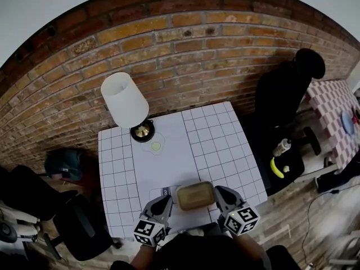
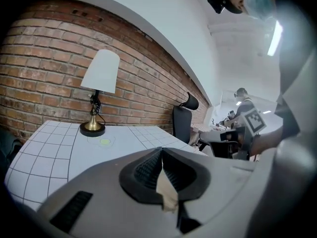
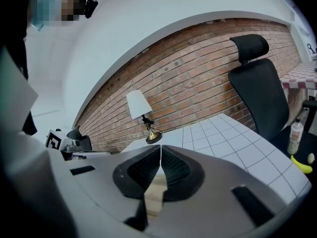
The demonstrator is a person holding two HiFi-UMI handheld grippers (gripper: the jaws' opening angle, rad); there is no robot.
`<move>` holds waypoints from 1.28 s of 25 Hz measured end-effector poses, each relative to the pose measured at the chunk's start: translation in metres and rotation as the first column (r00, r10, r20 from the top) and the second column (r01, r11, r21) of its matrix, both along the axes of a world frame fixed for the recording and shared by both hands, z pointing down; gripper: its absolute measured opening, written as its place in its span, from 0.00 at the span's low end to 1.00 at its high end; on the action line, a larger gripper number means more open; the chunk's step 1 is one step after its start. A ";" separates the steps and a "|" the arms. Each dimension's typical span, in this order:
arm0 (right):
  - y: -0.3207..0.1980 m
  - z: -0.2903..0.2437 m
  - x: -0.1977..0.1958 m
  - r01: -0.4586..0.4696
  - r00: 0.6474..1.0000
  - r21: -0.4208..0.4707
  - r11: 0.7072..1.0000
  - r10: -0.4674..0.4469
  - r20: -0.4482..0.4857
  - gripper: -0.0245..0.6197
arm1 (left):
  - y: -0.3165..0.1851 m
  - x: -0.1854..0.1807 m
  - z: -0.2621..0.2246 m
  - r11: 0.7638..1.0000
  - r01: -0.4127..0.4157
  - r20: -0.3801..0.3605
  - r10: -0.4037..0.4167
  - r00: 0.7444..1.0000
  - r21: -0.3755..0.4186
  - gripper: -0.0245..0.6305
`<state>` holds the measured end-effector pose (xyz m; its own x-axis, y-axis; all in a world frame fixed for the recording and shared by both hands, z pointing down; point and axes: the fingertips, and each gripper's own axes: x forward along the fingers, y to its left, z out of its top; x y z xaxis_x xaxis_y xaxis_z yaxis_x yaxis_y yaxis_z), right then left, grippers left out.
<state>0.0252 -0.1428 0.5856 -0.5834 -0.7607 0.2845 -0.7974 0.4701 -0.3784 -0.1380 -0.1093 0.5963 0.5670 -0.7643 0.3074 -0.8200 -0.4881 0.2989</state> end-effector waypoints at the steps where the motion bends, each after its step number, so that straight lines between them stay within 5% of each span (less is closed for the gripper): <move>1: 0.000 0.004 0.000 0.001 1.000 -0.008 1.000 -0.001 -0.001 0.05 | 0.000 0.002 0.003 1.000 -0.005 -0.006 0.005 1.000 -0.013 0.05; 11: 0.003 0.039 0.005 0.011 0.999 -0.095 0.995 -0.014 -0.029 0.05 | 0.000 0.011 0.036 0.990 -0.025 -0.041 0.019 0.999 -0.137 0.06; 14: 0.002 0.048 0.008 0.008 0.999 -0.120 0.993 -0.012 -0.035 0.08 | 0.000 0.010 0.044 0.985 -0.019 -0.042 0.012 0.999 -0.169 0.12; 16: 0.002 0.056 0.009 0.008 0.999 -0.145 0.989 -0.014 -0.037 0.20 | 0.001 0.011 0.049 0.983 -0.016 -0.041 0.008 0.999 -0.186 0.16; 23: 0.003 0.074 0.009 0.026 0.999 -0.201 0.979 -0.033 -0.032 0.27 | 0.007 0.027 0.070 0.957 -0.031 -0.076 0.010 0.997 -0.287 0.36; 32: 0.005 0.091 0.006 0.052 0.998 -0.255 0.966 -0.061 -0.026 0.28 | 0.008 0.034 0.090 0.932 -0.043 -0.111 0.003 0.994 -0.361 0.39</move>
